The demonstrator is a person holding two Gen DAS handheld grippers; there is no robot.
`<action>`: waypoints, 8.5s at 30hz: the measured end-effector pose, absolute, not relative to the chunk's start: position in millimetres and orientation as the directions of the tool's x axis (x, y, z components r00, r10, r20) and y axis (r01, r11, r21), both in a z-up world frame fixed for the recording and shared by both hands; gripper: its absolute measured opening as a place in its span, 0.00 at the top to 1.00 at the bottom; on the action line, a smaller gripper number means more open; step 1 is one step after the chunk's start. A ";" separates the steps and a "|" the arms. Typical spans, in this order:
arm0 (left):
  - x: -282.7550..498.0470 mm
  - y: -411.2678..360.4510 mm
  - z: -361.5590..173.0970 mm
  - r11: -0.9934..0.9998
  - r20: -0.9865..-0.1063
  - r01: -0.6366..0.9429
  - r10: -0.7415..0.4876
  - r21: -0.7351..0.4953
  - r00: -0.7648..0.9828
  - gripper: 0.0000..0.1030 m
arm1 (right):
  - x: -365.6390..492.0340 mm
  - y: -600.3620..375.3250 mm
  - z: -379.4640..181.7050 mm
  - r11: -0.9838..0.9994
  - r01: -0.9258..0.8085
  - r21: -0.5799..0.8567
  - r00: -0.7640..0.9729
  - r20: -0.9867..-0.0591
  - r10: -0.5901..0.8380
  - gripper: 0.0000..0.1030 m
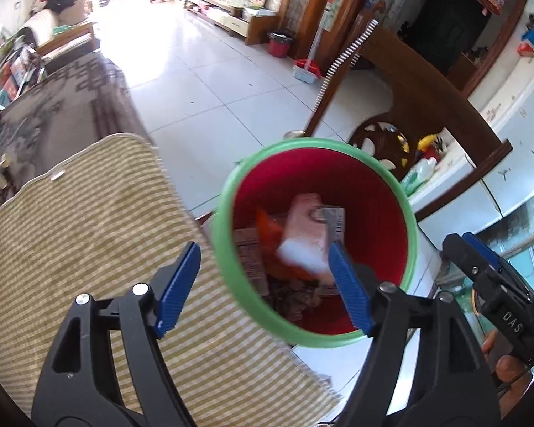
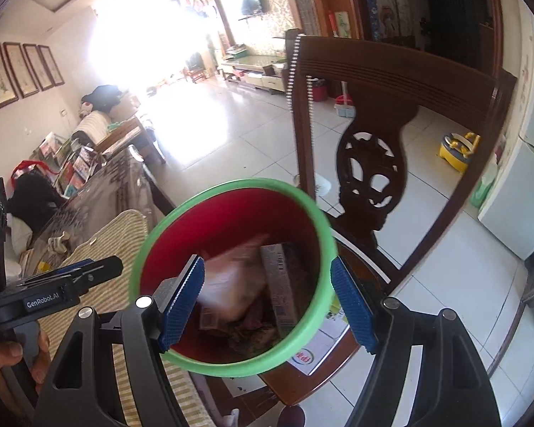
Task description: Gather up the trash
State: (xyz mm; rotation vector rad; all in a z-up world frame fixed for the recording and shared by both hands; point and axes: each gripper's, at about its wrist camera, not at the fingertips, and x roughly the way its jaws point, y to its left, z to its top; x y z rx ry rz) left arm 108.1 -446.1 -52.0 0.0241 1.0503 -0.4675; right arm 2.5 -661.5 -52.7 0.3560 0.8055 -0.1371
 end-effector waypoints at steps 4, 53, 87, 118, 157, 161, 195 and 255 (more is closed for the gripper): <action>107.4 -389.1 -52.9 0.946 -0.841 0.267 -0.290 -0.182 0.457 0.27 | 13.4 -638.1 -51.2 0.948 0.194 0.253 0.689 -0.723 0.052 0.31; 133.5 20.9 -127.9 0.985 -0.900 -0.118 -0.064 -0.127 0.431 0.40 | 225.0 -208.8 -71.6 0.916 -0.401 -0.005 0.540 -0.809 0.232 0.31; 91.6 47.8 -152.2 0.965 -0.928 -0.239 -0.011 -0.108 0.372 0.38 | 280.0 -115.6 -110.2 0.797 -0.602 0.048 0.395 -0.850 0.349 0.61; 75.3 -14.3 -123.1 0.983 -0.904 -0.144 -0.047 -0.118 0.425 0.42 | 103.3 -232.8 -97.1 0.900 -0.348 0.262 0.419 -0.816 0.400 0.60; 106.9 -149.8 -80.1 0.985 -0.852 0.058 -0.170 -0.163 0.494 0.67 | 68.1 -394.9 -65.0 0.940 -0.139 0.312 0.567 -0.753 0.334 0.60; 110.5 -225.2 -58.8 0.953 -0.820 0.212 -0.296 -0.218 0.490 0.67 | 61.6 -448.9 -59.8 0.950 -0.054 0.306 0.611 -0.743 0.274 0.60; 68.9 -312.2 33.2 0.939 -0.627 0.317 -0.327 -0.133 0.707 0.05 | 16.5 -529.3 20.6 0.965 0.071 0.254 0.836 -0.543 0.082 0.07; 2.6 -107.3 53.9 0.978 -0.560 0.091 -0.184 -0.189 0.808 0.05 | -42.0 -341.6 48.0 0.970 0.157 0.186 0.902 -0.426 -0.064 0.07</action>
